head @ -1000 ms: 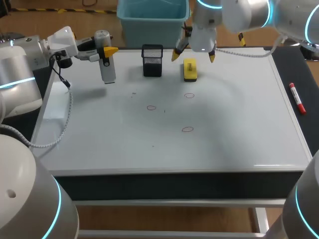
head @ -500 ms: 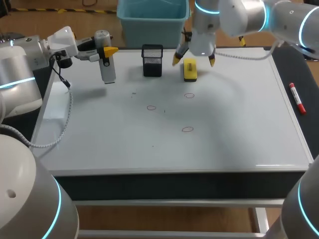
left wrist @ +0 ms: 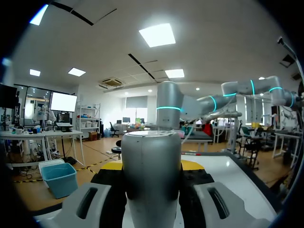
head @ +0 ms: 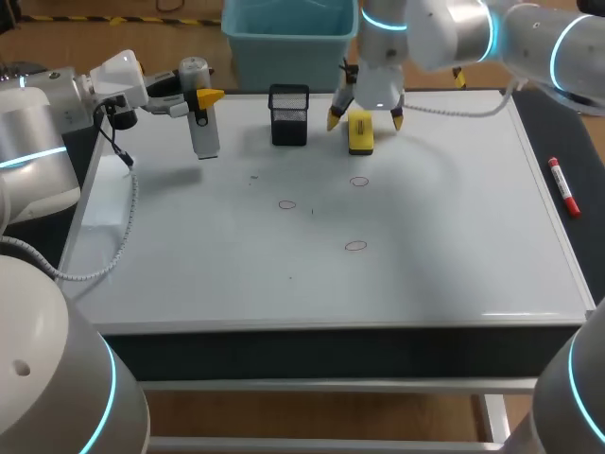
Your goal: Pick up the inspection probe, press it on each red-marked spot on the whiteboard one by one, put down the probe, pick up the eraser, and wipe off all the red marks.
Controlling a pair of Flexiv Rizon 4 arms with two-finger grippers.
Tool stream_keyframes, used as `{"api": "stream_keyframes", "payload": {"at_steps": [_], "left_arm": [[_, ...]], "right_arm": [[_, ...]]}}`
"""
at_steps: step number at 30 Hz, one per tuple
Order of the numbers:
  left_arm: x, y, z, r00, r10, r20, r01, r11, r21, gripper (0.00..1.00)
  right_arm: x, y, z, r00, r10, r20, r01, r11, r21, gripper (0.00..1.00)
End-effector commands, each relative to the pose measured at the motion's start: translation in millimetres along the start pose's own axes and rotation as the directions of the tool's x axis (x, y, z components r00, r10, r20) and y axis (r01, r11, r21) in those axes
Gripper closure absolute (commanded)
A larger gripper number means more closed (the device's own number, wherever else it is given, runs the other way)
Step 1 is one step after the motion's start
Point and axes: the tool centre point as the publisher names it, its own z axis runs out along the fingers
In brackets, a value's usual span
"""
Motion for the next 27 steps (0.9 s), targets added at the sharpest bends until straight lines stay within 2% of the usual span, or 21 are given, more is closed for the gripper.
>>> {"api": "stream_keyframes", "payload": {"at_steps": [1,4,5,6,7,8,9,10,12,27], "left_arm": [[-0.2,-0.5,0.4,1.000,0.001,0.001,-0.001,1.000,0.003,1.00],[-0.2,-0.5,0.4,1.000,0.001,0.001,-0.001,1.000,0.003,1.00],[-0.2,-0.5,0.4,1.000,0.001,0.001,-0.001,1.000,0.003,1.00],[-0.2,-0.5,0.4,1.000,0.001,0.001,-0.001,1.000,0.003,1.00],[-0.2,-0.5,0.4,1.000,0.001,0.001,-0.001,1.000,0.003,1.00],[-0.2,-0.5,0.4,1.000,0.001,0.001,-0.001,1.000,0.003,1.00],[-0.2,-0.5,0.4,1.000,0.001,0.001,-0.001,1.000,0.003,1.00],[-0.2,-0.5,0.4,1.000,0.001,0.001,-0.001,1.000,0.003,1.00],[-0.2,-0.5,0.4,1.000,0.001,0.001,-0.001,1.000,0.003,1.00],[-0.2,-0.5,0.4,1.000,0.001,0.001,-0.001,1.000,0.003,1.00]], "right_arm": [[-3.2,-6.5,0.3,1.000,-0.002,-0.012,0.002,1.000,-0.013,0.08],[-5.4,-7.1,2.0,1.000,0.007,-0.010,-0.008,1.000,-0.018,0.06],[-6.3,-6.7,1.5,1.000,0.008,-0.011,-0.008,1.000,-0.018,0.13],[-6.7,-6.5,1.4,1.000,0.008,-0.011,-0.008,1.000,-0.019,0.36],[-7.7,-6.2,1.1,1.000,0.003,-0.010,-0.004,1.000,-0.018,0.52],[-8.2,-5.9,0.7,1.000,0.002,-0.010,-0.002,1.000,-0.018,0.59],[-8.7,-5.8,0.4,1.000,0.001,-0.009,-0.001,1.000,-0.018,0.75],[-8.8,-5.7,0.2,1.000,0.000,-0.009,0.000,1.000,-0.018,0.87],[-8.7,-5.6,0.1,1.000,0.003,-0.013,-0.004,1.000,-0.018,1.00],[3.3,5.9,-21.9,0.996,0.090,-0.009,-0.090,0.996,-0.009,1.00]]}}
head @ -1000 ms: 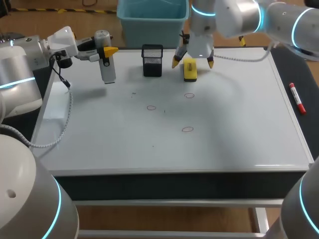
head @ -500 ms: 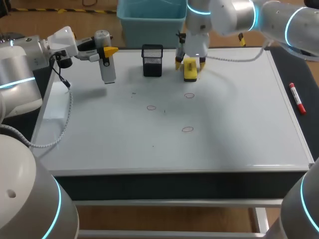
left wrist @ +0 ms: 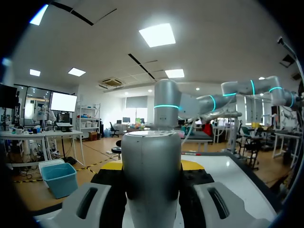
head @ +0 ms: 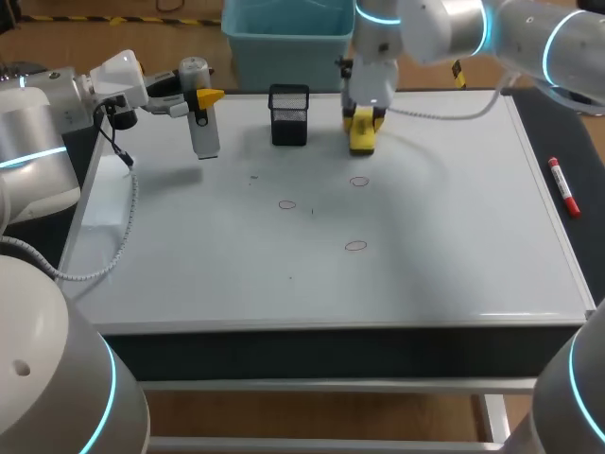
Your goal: Pick up the inspection probe, press it on each red-marked spot on the whiteboard one by one, put down the probe, pick up the eraser, and wipe off all the red marks.
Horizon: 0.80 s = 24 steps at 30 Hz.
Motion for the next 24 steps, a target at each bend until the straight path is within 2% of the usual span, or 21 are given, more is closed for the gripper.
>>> {"api": "stream_keyframes", "payload": {"at_steps": [1,6,12,18,24], "left_arm": [[-0.2,-0.5,0.4,1.000,0.001,0.001,-0.001,1.000,0.003,1.00],[-0.2,-0.5,0.4,1.000,0.001,0.001,-0.001,1.000,0.003,1.00],[-0.2,-0.5,0.4,1.000,0.001,0.001,-0.001,1.000,0.003,1.00],[-0.2,-0.5,0.4,1.000,0.001,0.001,-0.001,1.000,0.003,1.00],[-0.2,-0.5,0.4,1.000,0.001,0.001,-0.001,1.000,0.003,1.00]], "right_arm": [[7.4,6.3,-18.8,1.000,0.013,-0.003,-0.013,1.000,0.014,1.00],[13.7,-2.1,-33.9,0.996,0.085,0.001,-0.085,0.996,0.031,1.00],[25.7,-17.1,-58.6,0.975,0.217,0.045,-0.219,0.975,0.046,1.00],[52.3,-26.1,-81.3,0.937,0.344,0.065,-0.349,0.934,0.080,1.00],[78.6,-14.7,-91.7,0.910,0.411,0.052,-0.414,0.903,0.118,1.00]]}}
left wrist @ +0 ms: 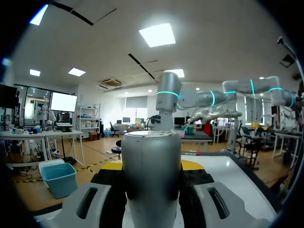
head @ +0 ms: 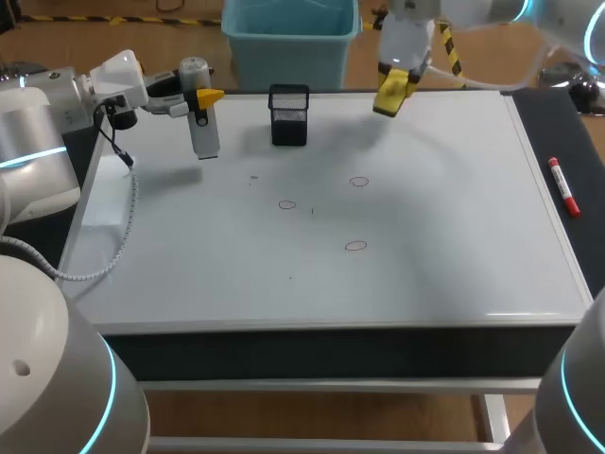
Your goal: Pick up the inspection probe, press it on each red-marked spot on the whiteboard one by one, put down the probe, pick up the eraser, and wipe off all the red marks.
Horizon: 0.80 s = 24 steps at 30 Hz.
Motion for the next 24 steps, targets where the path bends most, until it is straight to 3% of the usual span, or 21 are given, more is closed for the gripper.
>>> {"api": "stream_keyframes", "payload": {"at_steps": [1,17,24], "left_arm": [[-0.2,-0.5,0.3,1.000,0.001,0.001,-0.001,1.000,0.003,1.00],[-0.2,-0.5,0.3,1.000,0.001,0.001,-0.001,1.000,0.003,1.00],[-0.2,-0.5,0.3,1.000,0.001,0.001,-0.001,1.000,0.003,1.00]], "right_arm": [[24.7,11.8,-17.6,0.999,0.037,0.002,-0.037,0.999,0.032,1.00],[96.8,56.7,-35.7,0.968,0.251,0.033,-0.252,0.966,0.056,1.00],[116.7,72.9,-38.0,0.947,0.319,0.050,-0.321,0.945,0.066,1.00]]}}
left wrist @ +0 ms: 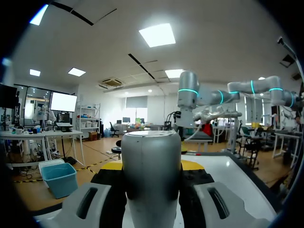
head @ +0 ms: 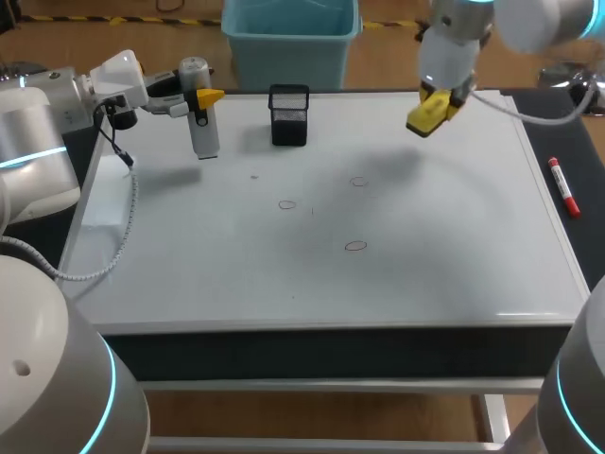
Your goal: Pick up the inspection probe, press it on each red-marked spot on the whiteboard one by one, put down the probe, pick up the eraser, and wipe off all the red marks.
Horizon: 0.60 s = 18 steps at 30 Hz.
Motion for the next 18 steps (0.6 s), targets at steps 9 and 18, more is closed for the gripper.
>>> {"api": "stream_keyframes", "payload": {"at_steps": [9,18], "left_arm": [[-0.2,-0.5,0.4,1.000,0.001,0.001,-0.001,1.000,0.003,1.00],[-0.2,-0.5,0.4,1.000,0.001,0.001,-0.001,1.000,0.003,1.00]], "right_arm": [[34.8,7.8,-7.1,0.997,0.058,0.042,-0.059,0.998,0.031,1.00],[36.9,6.9,-8.5,0.995,0.093,0.026,-0.093,0.996,0.012,1.00]]}}
